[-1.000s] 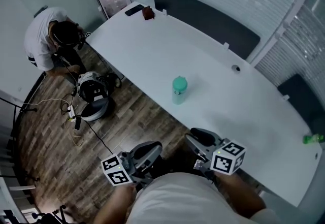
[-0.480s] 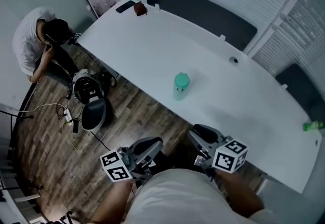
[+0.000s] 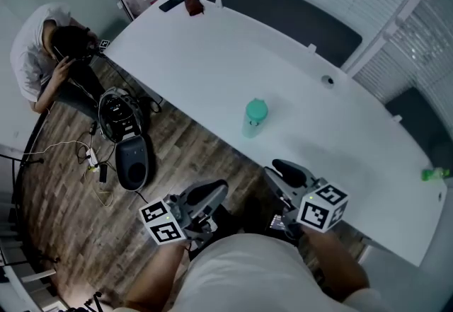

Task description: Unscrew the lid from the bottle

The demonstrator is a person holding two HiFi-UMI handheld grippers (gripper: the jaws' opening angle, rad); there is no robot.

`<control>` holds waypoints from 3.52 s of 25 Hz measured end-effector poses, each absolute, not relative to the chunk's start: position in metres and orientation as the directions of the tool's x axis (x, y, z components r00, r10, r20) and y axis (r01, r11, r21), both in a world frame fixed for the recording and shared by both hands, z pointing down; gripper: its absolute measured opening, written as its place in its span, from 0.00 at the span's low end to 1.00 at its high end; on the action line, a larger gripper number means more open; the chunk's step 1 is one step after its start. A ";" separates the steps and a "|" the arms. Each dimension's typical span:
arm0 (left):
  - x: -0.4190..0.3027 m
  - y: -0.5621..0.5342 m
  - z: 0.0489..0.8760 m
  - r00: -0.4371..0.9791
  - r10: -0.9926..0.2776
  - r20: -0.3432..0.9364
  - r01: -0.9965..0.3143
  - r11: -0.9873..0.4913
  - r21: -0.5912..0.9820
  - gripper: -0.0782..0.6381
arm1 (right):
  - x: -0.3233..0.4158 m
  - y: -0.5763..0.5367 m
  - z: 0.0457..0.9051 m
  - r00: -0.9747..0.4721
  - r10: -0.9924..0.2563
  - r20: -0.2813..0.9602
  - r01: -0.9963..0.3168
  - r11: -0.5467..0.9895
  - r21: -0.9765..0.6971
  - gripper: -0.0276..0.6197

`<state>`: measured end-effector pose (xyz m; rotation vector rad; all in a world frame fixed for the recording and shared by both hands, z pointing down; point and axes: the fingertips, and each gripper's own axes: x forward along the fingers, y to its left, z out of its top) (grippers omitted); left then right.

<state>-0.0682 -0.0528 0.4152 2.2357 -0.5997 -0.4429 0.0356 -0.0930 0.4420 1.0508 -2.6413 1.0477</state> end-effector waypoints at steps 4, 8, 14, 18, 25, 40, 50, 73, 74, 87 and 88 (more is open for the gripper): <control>-0.065 -0.080 0.422 0.834 -0.542 -0.104 -0.302 -0.605 0.737 0.15 | 0.032 -0.121 0.438 -0.742 -0.585 0.328 -0.657 0.537 -0.529 0.25; -0.060 -0.107 0.426 0.840 -0.537 -0.074 -0.334 -0.620 0.710 0.16 | 0.029 -0.144 0.434 -0.727 -0.602 0.331 -0.675 0.538 -0.504 0.25; -0.042 -0.145 0.448 0.847 -0.531 0.038 -0.445 -0.668 0.597 0.27 | 0.033 -0.176 0.442 -0.692 -0.629 0.353 -0.713 0.519 -0.472 0.27; -0.027 -0.175 0.481 0.817 -0.550 0.172 -0.562 -0.692 0.454 0.42 | 0.031 -0.197 0.451 -0.656 -0.644 0.393 -0.753 0.522 -0.401 0.35; -0.003 -0.212 0.525 0.742 -0.591 0.317 -0.669 -0.681 0.296 0.53 | 0.018 -0.224 0.469 -0.610 -0.641 0.466 -0.787 0.562 -0.256 0.45; 0.028 -0.255 0.545 0.689 -0.620 0.375 -0.706 -0.691 0.153 0.54 | 0.006 -0.257 0.484 -0.522 -0.656 0.546 -0.829 0.540 -0.145 0.50; 0.031 -0.243 0.544 0.823 -0.416 0.387 -0.503 -0.850 0.156 0.54 | 0.004 -0.247 0.485 -0.599 -0.570 0.563 -0.743 0.658 -0.125 0.50; 0.030 -0.237 0.564 0.696 -0.585 0.416 -0.675 -0.731 0.103 0.54 | 0.014 -0.245 0.487 -0.482 -0.657 0.579 -0.858 0.487 -0.161 0.50; 0.032 -0.237 0.566 0.687 -0.591 0.422 -0.685 -0.721 0.105 0.54 | 0.014 -0.245 0.488 -0.473 -0.664 0.578 -0.865 0.476 -0.161 0.50; 0.033 -0.233 0.567 0.811 -0.374 0.450 -0.470 -0.874 0.121 0.54 | 0.005 -0.238 0.487 -0.623 -0.535 0.571 -0.711 0.691 -0.129 0.50; 0.033 -0.232 0.567 0.823 -0.343 0.454 -0.438 -0.891 0.121 0.54 | 0.003 -0.237 0.487 -0.642 -0.512 0.571 -0.682 0.721 -0.120 0.50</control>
